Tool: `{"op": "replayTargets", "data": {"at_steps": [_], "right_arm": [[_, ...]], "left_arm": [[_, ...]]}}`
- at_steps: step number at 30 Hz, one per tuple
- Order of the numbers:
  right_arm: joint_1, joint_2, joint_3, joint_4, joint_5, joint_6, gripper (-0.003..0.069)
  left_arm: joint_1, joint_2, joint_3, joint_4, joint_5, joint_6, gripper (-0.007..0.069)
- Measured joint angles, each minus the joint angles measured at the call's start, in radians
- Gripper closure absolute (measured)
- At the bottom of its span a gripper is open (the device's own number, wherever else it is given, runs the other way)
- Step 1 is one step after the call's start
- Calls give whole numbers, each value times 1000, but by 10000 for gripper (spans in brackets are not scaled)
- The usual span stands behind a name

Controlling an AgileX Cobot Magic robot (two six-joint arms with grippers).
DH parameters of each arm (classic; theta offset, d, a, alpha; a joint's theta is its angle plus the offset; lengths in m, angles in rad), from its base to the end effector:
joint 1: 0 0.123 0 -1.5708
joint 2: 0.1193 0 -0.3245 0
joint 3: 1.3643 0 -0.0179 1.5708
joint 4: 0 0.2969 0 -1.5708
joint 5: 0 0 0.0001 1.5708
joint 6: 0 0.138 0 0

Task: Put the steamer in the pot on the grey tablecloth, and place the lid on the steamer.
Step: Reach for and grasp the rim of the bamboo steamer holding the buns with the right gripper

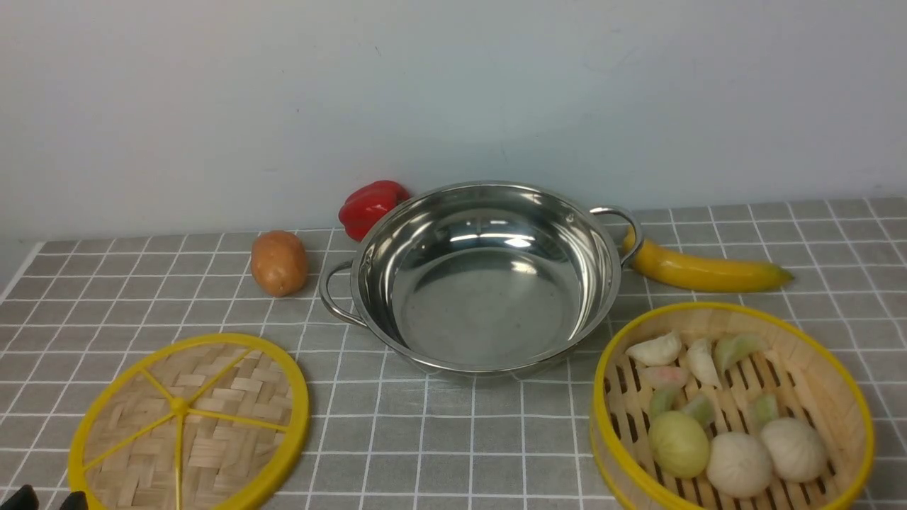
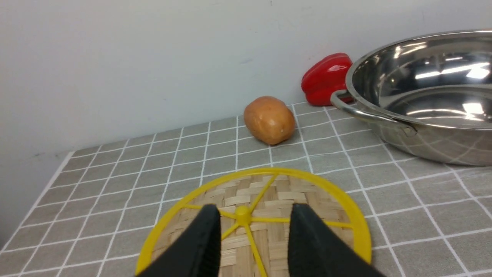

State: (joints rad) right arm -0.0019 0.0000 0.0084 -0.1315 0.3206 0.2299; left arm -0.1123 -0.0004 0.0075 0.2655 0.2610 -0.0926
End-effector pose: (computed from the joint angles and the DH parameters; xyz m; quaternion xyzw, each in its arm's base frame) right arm 0.1063 -0.0059 0.1701 0.0548 0.7845 0.0156 0.6176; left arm 0.1083 -0.0028 0.1794 0.0838 0.7605 0.0426 0.6424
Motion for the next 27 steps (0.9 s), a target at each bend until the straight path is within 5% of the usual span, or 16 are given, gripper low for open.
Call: {"op": "replayTargets", "data": {"at_steps": [16, 21, 24, 27], "right_arm": [[0, 0, 0, 17, -14, 3, 416], [0, -1, 0, 274, -108, 150, 416], [0, -1, 0, 533, -143, 287, 416], [0, -1, 0, 632, -149, 328, 416]], "left_arm": [[-4, 0, 0, 0, 0, 0, 382], [-4, 0, 0, -95, -31, -78, 382], [-4, 0, 0, -310, -80, -224, 382], [-4, 0, 0, -393, -86, -284, 382]]}}
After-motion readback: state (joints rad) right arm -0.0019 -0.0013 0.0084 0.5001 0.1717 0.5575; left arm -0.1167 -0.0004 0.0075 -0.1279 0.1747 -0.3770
